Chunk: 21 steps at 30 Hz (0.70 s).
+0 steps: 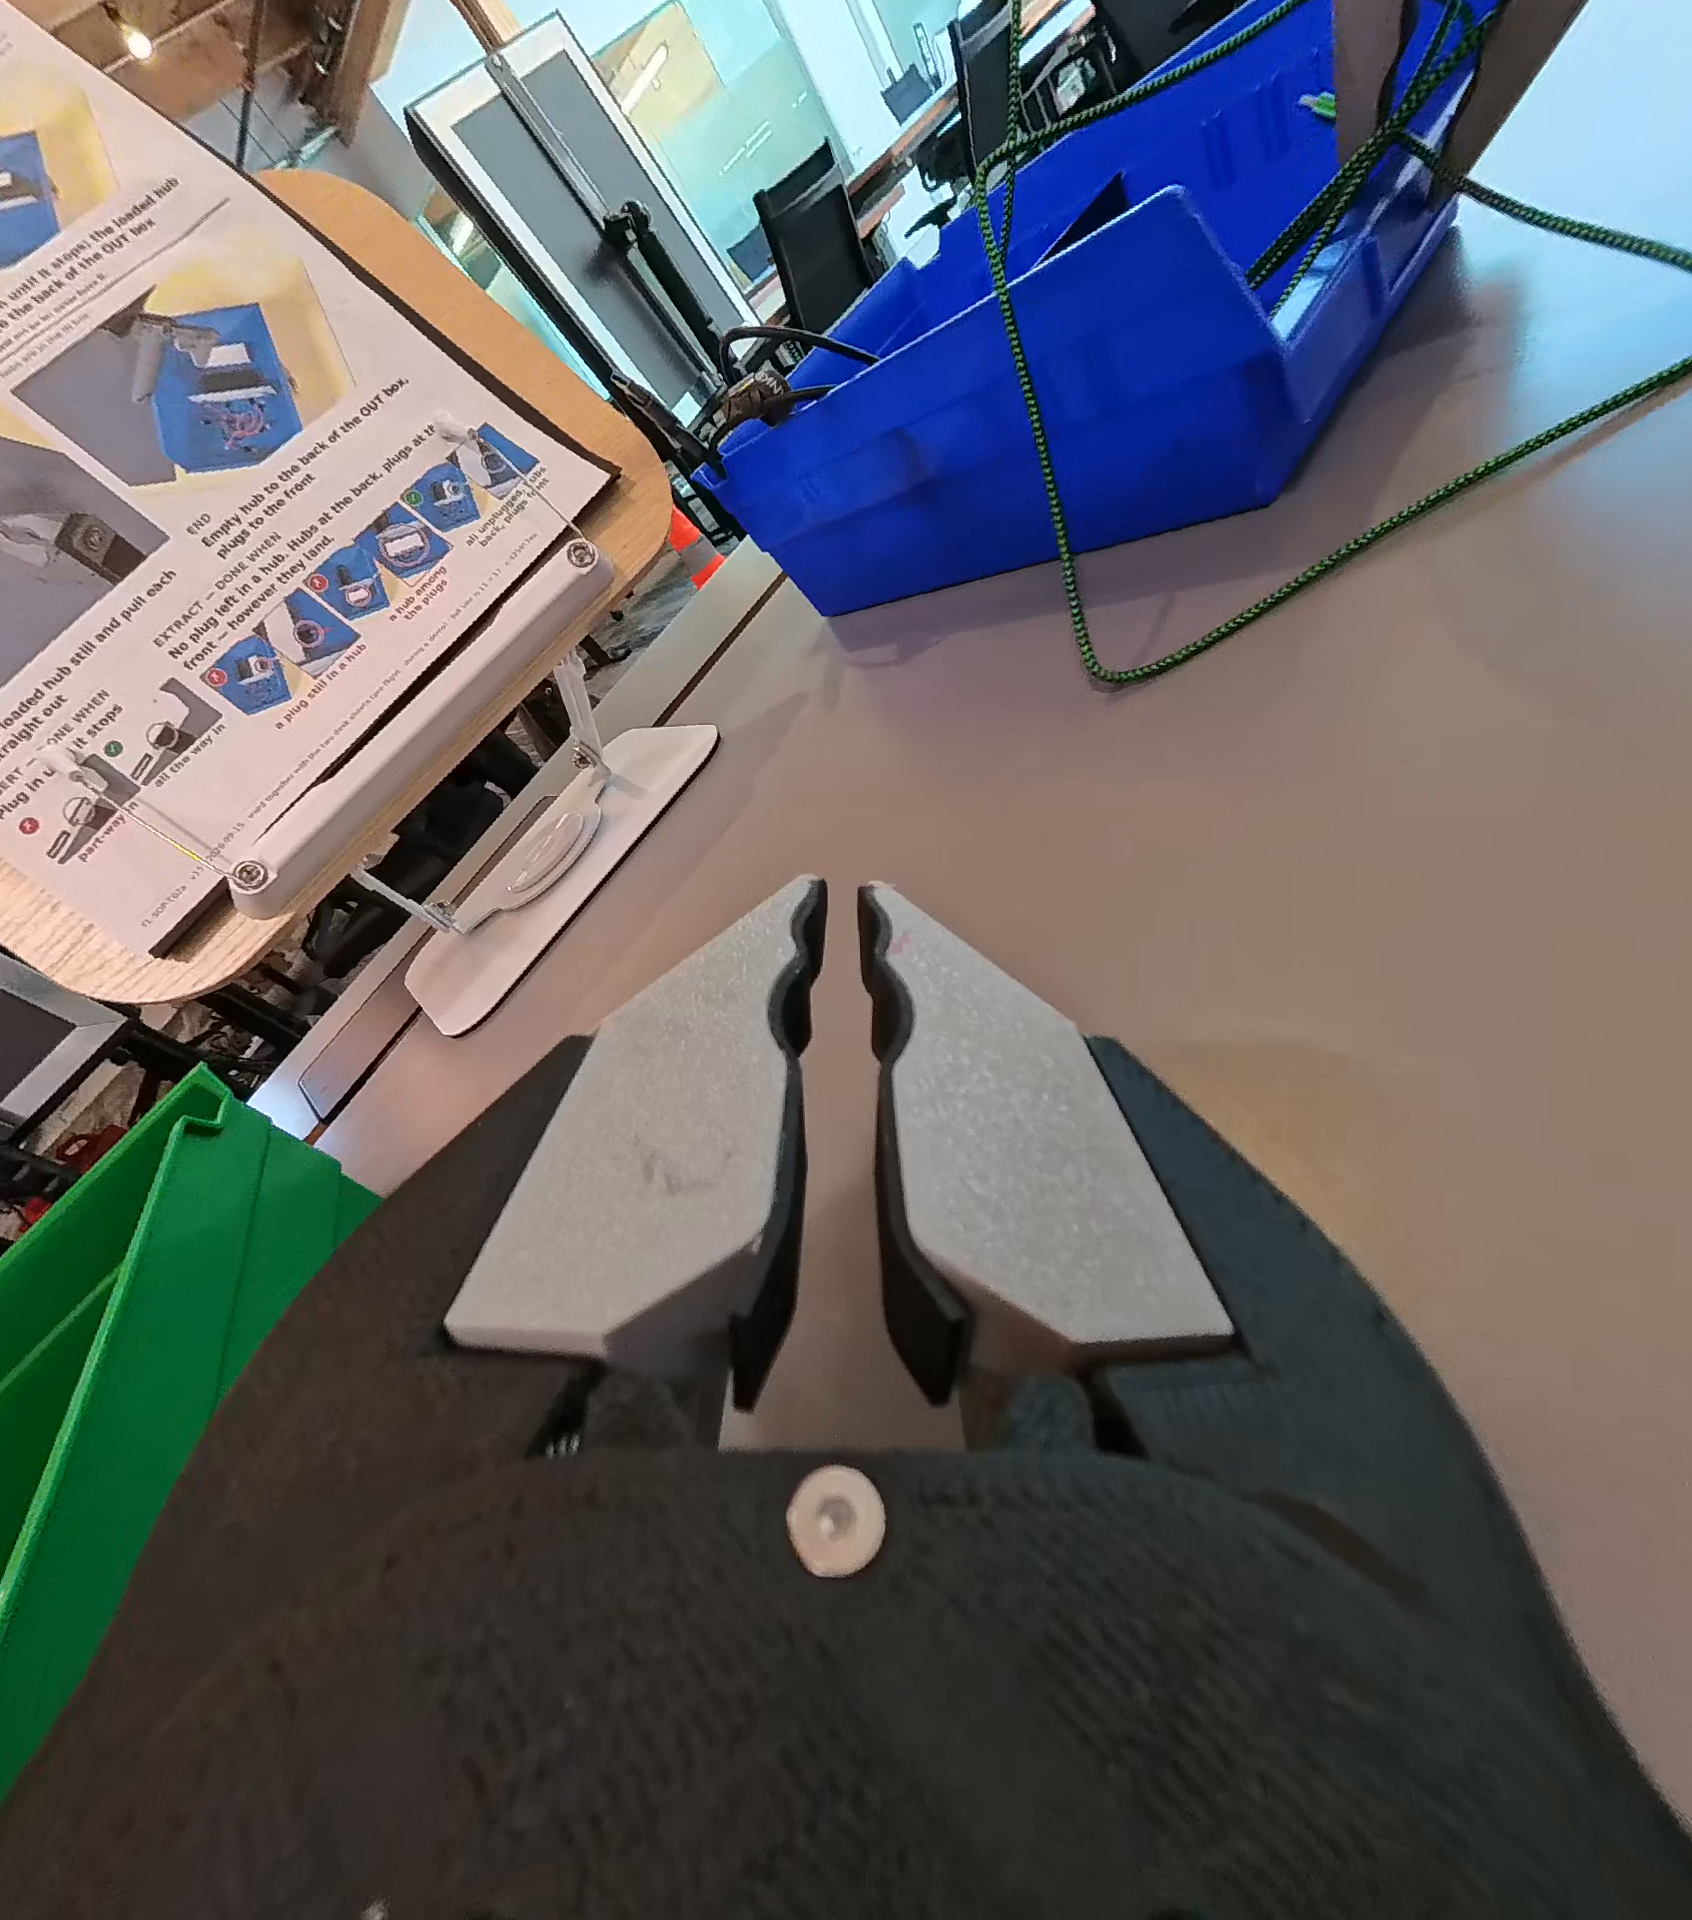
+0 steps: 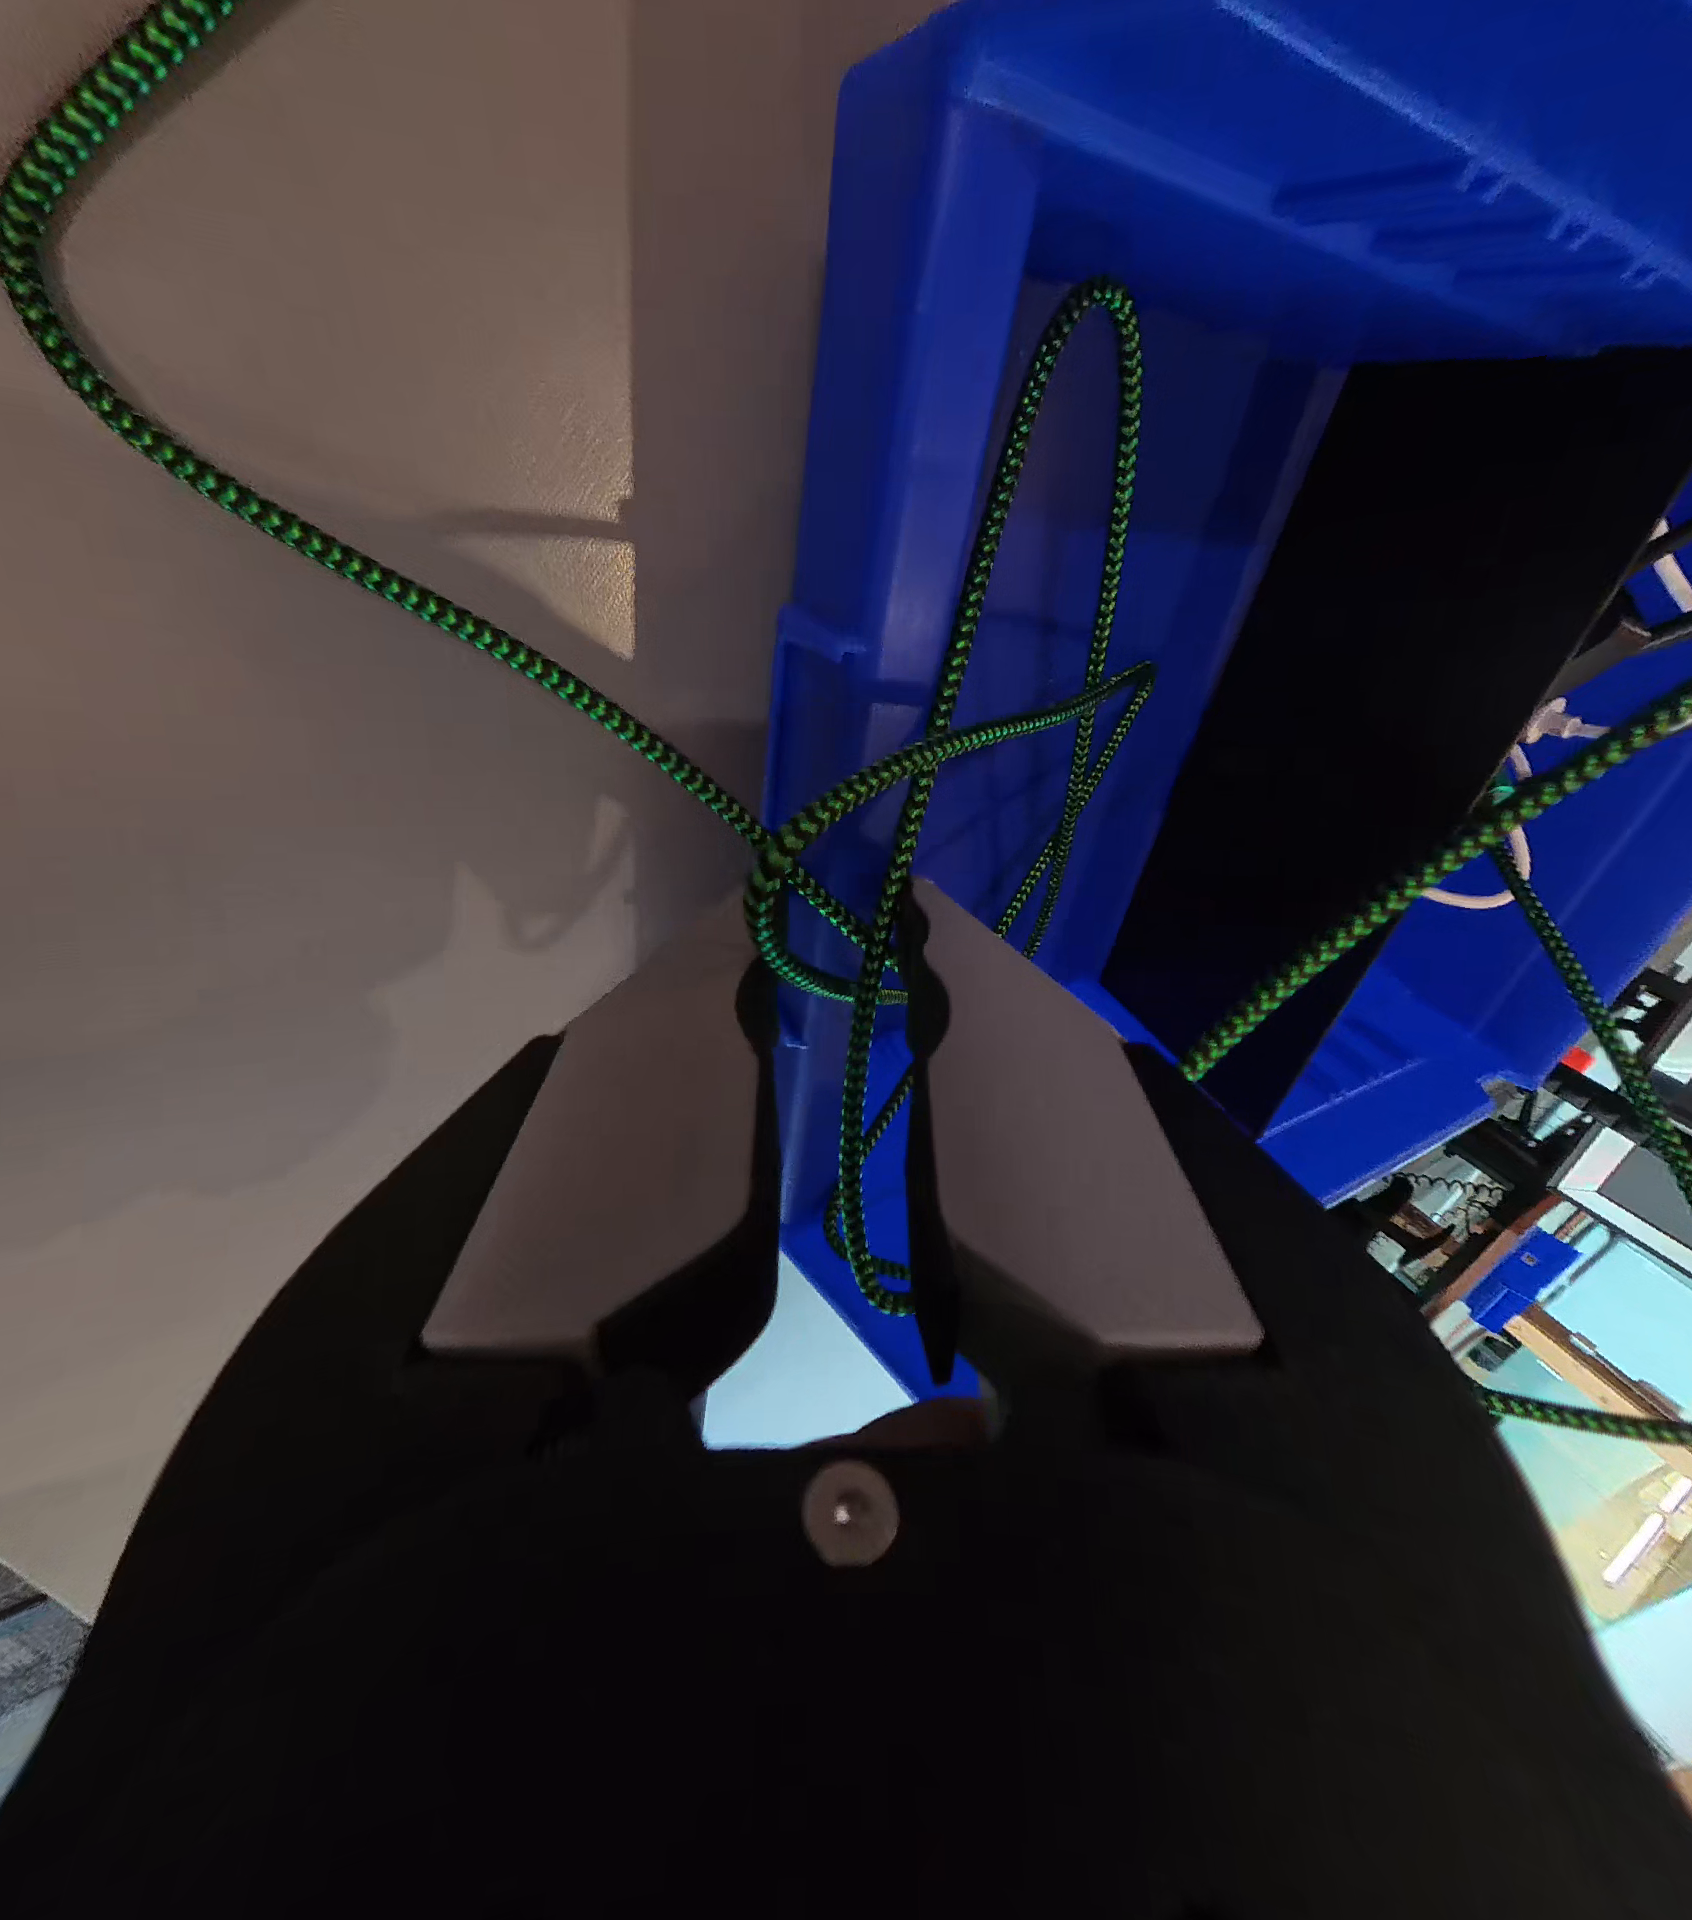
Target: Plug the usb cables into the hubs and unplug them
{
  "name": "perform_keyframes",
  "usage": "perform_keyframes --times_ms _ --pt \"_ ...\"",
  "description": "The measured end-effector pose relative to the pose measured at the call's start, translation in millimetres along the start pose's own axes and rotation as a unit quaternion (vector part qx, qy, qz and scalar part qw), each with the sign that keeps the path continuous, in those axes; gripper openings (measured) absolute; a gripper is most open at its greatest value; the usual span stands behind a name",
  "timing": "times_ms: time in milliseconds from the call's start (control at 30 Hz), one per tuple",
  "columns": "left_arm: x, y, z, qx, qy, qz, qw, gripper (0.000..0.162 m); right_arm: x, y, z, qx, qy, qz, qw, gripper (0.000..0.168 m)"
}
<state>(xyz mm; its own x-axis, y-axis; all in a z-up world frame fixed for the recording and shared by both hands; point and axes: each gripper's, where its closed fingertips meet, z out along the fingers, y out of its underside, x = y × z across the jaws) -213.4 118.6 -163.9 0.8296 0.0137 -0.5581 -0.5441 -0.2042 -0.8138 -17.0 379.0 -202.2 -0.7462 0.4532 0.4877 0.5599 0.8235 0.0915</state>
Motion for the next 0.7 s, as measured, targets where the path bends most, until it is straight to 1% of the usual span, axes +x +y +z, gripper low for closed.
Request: perform_keyframes --times_ms 133,233,333,400,467,567,633,700 --pt "0 -1 -1 0.002 -0.001 0.000 1.000 0.002 1 2 -3 -0.004 0.005 -0.006 1.000 0.016" --pt "0 -1 0 0.001 0.000 0.001 1.000 0.002 2 2 -10 0.003 0.008 -0.004 1.000 0.010" --pt "1 0 0 0.000 0.001 0.002 1.000 0.002 2 -3 -20 0.026 0.005 0.007 1.000 0.002" --pt "1 0 0 0.000 0.001 0.003 1.000 0.002 3 -8 -26 0.052 0.001 0.020 0.998 0.001" --pt "2 -1 0 0.001 0.001 0.004 1.000 0.002 5 -15 -34 0.091 -0.002 0.043 0.995 0.001" --pt "1 -1 0 0.001 0.000 0.003 1.000 0.002 19 -24 -57 0.182 0.001 0.097 0.978 0.000" --pt "2 0 0 -0.001 0.001 0.004 1.000 0.002 37 -26 -77 0.255 0.012 0.144 0.956 0.000" --pt "2 0 1 -0.003 0.002 0.007 1.000 0.002 61 -23 -101 0.332 0.022 0.202 0.921 0.000"
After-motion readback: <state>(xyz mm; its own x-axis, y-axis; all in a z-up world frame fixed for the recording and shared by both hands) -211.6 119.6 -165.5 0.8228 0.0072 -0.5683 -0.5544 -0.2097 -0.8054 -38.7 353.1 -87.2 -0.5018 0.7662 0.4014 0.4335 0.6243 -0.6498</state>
